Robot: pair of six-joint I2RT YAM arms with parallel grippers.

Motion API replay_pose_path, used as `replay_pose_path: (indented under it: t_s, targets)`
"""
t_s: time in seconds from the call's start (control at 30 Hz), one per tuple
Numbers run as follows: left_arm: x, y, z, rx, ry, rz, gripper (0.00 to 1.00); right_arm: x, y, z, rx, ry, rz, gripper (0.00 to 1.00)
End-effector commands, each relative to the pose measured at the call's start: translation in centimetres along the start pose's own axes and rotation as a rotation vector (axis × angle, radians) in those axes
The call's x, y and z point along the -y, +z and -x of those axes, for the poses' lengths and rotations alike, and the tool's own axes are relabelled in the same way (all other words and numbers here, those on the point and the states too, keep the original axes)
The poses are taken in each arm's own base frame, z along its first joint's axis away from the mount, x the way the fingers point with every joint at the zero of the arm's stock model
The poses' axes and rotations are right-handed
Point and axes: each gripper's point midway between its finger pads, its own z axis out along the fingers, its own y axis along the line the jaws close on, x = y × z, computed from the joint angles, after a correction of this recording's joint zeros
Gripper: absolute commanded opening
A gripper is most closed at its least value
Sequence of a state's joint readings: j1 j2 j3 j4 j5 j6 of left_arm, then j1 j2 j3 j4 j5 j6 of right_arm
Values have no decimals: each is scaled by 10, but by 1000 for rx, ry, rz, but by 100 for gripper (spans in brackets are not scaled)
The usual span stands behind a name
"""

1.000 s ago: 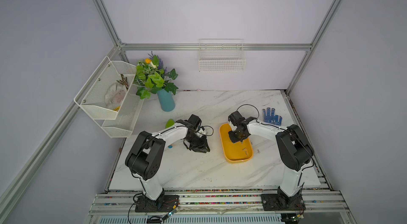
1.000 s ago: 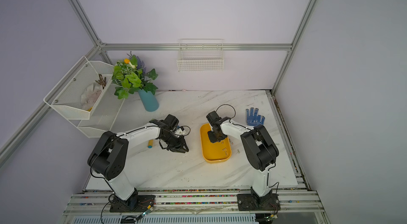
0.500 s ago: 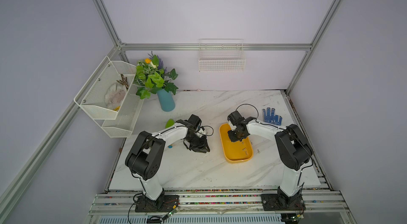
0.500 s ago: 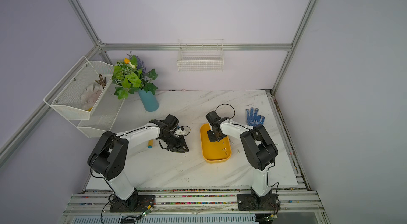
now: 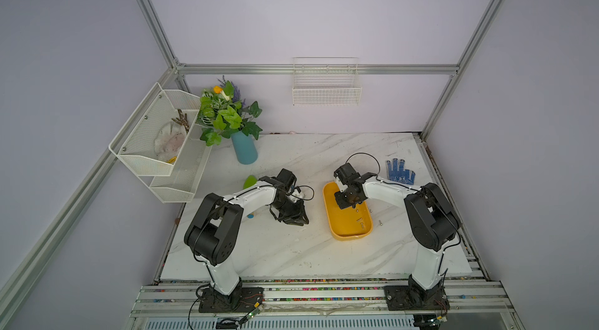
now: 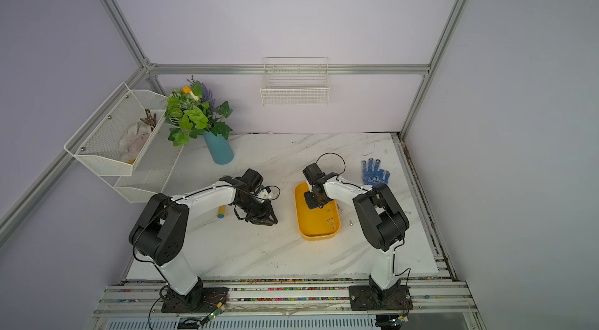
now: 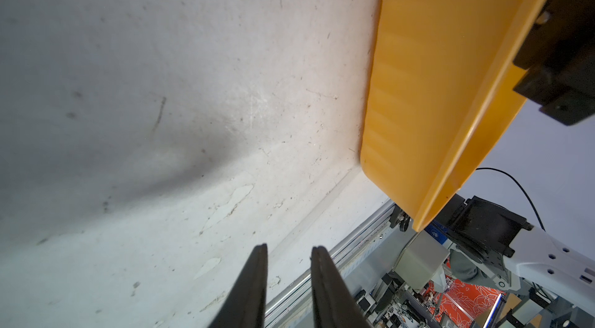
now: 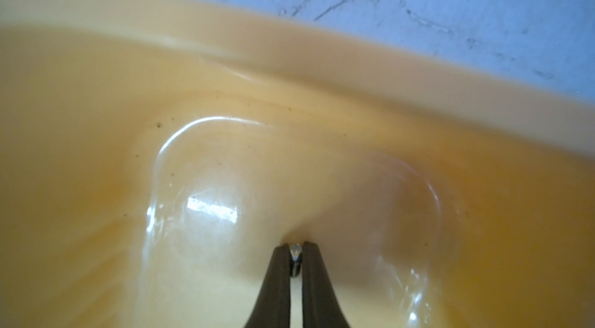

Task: Take out the screws from the storage box
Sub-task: Pick up the screw from the storage box.

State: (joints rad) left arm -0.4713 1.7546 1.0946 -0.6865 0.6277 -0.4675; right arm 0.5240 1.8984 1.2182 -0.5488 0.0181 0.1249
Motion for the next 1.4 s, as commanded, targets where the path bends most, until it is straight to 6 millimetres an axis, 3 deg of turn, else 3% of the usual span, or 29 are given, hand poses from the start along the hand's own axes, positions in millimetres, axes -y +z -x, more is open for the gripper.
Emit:
replay_pose_path:
  t_s: [0.0,0.23,0.5,0.73,0.93,1.17,1.37]
  targets:
    - [9,-13,7,28,35,0,29,2,25,-38,-125,-19,-10,2]
    - [9,-13,7,26,33,0,28,2,18,-28,-94,-23,-10,0]
    - [9,-12,7,26,34,0,28,-2,-14,-3,-6,-12,14,0]
    - [10,-13,9,32,36,-4,28,2,-26,-2,4,1,23,0]
    - [12,-14,11,38,40,-8,28,6,-60,5,57,31,37,0]
    - [21,-17,21,52,57,-24,28,41,-110,6,137,117,-26,0]
    - [27,-19,27,58,67,-34,28,82,-118,-12,136,207,-88,0]
